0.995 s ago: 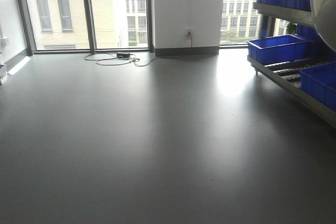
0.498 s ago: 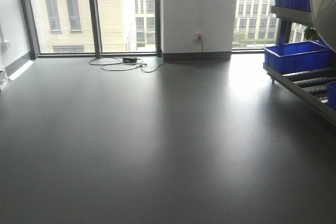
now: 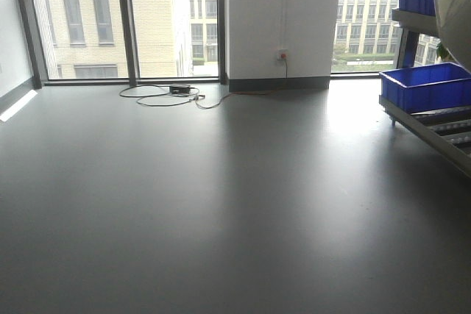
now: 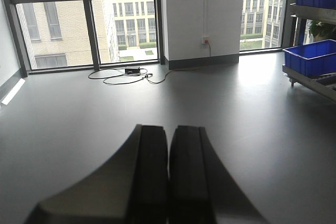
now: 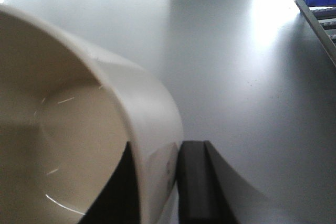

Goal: Move white bin to right shelf second layer
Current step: 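Drive toward the windows, keeping the bin held in the right gripper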

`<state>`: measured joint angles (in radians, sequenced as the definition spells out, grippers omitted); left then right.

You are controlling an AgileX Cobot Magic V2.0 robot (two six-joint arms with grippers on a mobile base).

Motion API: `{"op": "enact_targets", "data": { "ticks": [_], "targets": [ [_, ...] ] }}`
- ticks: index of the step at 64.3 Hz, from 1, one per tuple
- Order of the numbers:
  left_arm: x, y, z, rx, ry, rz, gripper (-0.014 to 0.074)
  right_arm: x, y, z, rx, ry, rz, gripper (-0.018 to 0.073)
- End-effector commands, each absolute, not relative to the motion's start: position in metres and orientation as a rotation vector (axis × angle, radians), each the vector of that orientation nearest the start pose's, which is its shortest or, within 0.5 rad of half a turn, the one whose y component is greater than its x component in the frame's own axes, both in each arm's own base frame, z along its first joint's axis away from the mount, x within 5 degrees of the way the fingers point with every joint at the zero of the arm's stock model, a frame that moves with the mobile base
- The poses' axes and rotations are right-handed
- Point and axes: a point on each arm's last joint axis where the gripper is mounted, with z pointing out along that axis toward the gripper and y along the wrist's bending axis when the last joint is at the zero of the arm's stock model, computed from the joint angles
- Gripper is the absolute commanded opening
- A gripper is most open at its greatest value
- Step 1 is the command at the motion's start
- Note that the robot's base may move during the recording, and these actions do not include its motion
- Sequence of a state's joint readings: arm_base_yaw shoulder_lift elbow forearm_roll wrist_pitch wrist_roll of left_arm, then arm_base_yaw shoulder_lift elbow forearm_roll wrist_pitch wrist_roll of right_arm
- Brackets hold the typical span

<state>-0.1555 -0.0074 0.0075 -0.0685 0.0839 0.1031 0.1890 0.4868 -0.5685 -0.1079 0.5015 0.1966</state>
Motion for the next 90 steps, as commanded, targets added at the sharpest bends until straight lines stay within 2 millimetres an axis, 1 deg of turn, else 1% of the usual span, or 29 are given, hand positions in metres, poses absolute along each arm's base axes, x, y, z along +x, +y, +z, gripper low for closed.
{"op": "enact_targets", "data": {
  "ticks": [1, 90],
  "targets": [
    [0.0558, -0.0090, 0.1994, 0.139, 1.501, -0.107, 0.0085, 0.0995, 0.0144, 0.3428, -0.049, 1.773, 0.160, 0.0034],
    [0.0558, -0.0090, 0.1994, 0.139, 1.501, -0.107, 0.0085, 0.0995, 0.0144, 0.3428, -0.049, 1.773, 0.160, 0.0034]
  ]
}}
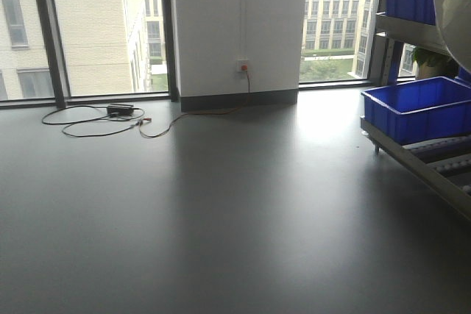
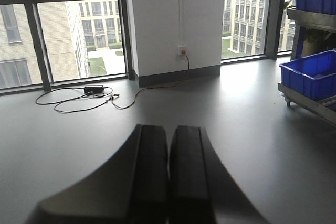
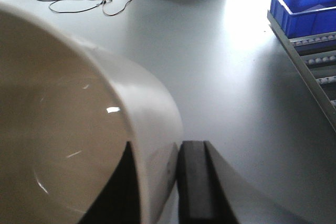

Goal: Move white bin to right shelf second layer
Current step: 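Turn the base to face the blue crate shelf, bin still held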

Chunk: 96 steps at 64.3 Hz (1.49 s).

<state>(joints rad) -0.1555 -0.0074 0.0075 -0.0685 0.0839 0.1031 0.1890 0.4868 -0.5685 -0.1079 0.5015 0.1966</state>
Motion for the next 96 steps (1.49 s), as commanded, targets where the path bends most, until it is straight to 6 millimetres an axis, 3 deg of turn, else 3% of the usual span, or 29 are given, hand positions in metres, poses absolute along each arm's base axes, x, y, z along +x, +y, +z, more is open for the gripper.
{"op": "enact_targets", "data": {
  "ticks": [1, 96],
  "targets": [
    [0.0558, -0.0090, 0.1994, 0.139, 1.501, -0.107, 0.0085, 0.0995, 0.0144, 0.3428, -0.049, 1.773, 0.160, 0.0034],
    [0.0558, -0.0090, 0.1994, 0.139, 1.501, -0.107, 0.0085, 0.0995, 0.0144, 0.3428, -0.049, 1.773, 0.160, 0.0034]
  ]
}}
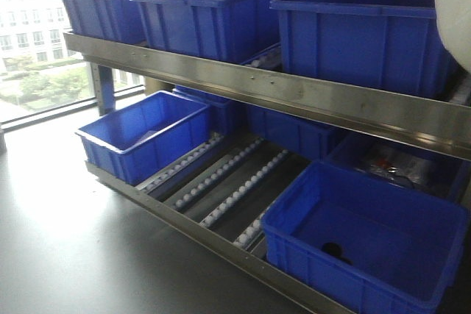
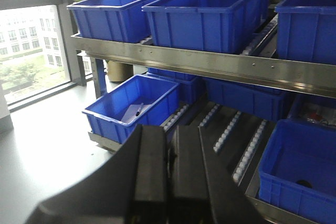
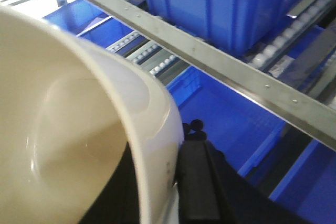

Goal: Move white bin to right shelf second layer
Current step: 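Turn the base to face the blue crate shelf, bin still held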

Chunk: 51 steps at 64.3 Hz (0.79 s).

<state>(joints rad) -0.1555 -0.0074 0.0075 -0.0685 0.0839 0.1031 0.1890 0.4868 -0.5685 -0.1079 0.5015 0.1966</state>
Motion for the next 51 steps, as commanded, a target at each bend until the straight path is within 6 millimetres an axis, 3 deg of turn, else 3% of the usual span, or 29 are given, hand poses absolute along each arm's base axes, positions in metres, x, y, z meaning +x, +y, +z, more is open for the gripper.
{"op": "enact_targets", "data": {
  "ticks": [1, 51],
  "targets": [
    [0.0558, -0.0090, 0.1994, 0.139, 1.501, -0.107, 0.0085, 0.0995, 0.0144, 0.3428, -0.049, 1.773, 0.160, 0.0034],
    [0.0558, -0.0090, 0.1994, 0.139, 1.501, -0.107, 0.0085, 0.0995, 0.0144, 0.3428, -0.049, 1.773, 0.160, 0.0034]
  ]
}}
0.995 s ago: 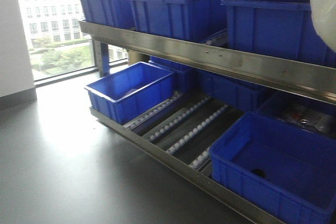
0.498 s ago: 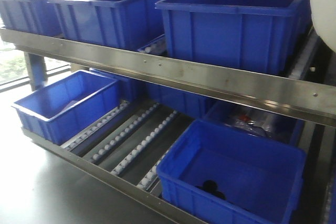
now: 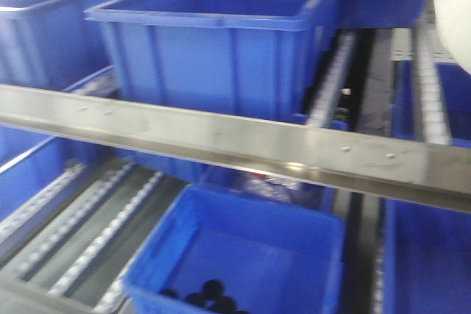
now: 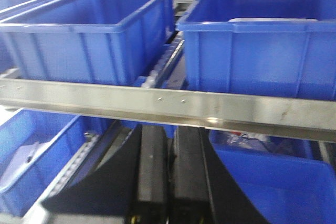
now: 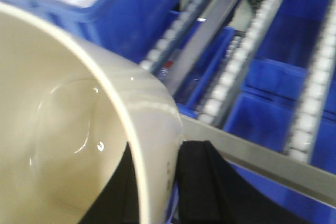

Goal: Move white bin to right shelf second layer
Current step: 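Turn the base to face the blue crate shelf, bin still held, then drive up to the shelf's second-layer roller lanes holding the bin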

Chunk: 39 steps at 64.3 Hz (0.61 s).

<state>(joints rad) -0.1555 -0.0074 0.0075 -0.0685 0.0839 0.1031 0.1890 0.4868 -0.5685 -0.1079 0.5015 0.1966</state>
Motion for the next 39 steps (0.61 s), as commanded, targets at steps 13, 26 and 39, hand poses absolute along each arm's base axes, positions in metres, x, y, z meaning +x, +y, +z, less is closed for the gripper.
{"op": "enact_targets", "data": {
  "ticks": [13, 26, 39],
  "targets": [
    [0.0558, -0.0090, 0.1994, 0.139, 1.501, -0.107, 0.0085, 0.0995, 0.0144, 0.3428, -0.049, 1.773, 0.160, 0.0034],
    [0.0558, -0.0090, 0.1994, 0.139, 1.501, -0.107, 0.0085, 0.0995, 0.0144, 0.3428, -0.049, 1.773, 0.160, 0.0034],
    [0.0558, -0.0090, 0.1994, 0.139, 1.501, -0.107, 0.0085, 0.0995, 0.0144, 0.3428, -0.049, 1.773, 0.160, 0.0034]
  ]
}}
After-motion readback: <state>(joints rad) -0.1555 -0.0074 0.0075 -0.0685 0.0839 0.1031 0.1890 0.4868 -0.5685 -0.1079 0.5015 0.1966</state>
